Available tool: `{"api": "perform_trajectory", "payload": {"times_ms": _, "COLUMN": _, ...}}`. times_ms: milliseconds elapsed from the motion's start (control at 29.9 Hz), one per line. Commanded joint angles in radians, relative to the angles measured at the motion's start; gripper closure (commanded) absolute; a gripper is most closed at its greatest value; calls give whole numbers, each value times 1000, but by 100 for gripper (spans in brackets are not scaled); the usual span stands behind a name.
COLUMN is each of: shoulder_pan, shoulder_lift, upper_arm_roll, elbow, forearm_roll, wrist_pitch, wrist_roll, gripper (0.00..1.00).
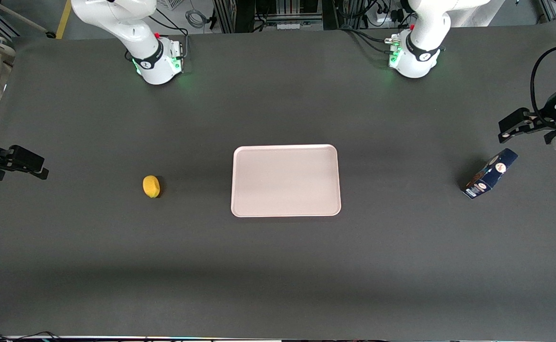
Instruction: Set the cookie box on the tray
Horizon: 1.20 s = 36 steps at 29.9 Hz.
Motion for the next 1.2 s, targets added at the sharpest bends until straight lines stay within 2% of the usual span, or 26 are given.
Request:
{"api": "perform_trajectory", "payload": {"times_ms": 0, "shoulder_pan": -3, "shoulder_lift": -12, "upper_arm_roll": 4, "elbow": -3, "forearm_roll": 1, "wrist_pitch": 8, "wrist_roll": -3, "gripper": 0}}
{"api": "perform_trajectory", "payload": {"times_ms": 468, "shoulder_pan": -2, "shoulder_lift": -12, "upper_arm_roll": 4, "elbow": -5, "forearm_roll": 6, "wrist_pitch": 8, "wrist_roll": 16, "gripper": 0}}
{"api": "perform_trajectory", "payload": {"times_ms": 802, "shoulder_pan": 20, "shoulder_lift": -1, "upper_arm_roll": 50, "elbow": -51, "forearm_roll": 12, "wrist_pitch": 71, "wrist_roll": 310, "gripper": 0}}
{"api": "perform_trajectory", "payload": {"times_ms": 1170, "shoulder_pan": 52, "shoulder_lift": -6, "upper_arm_roll": 99, "elbow": -250, "forearm_roll": 15, "wrist_pitch": 260, "wrist_roll": 493, "gripper": 0}}
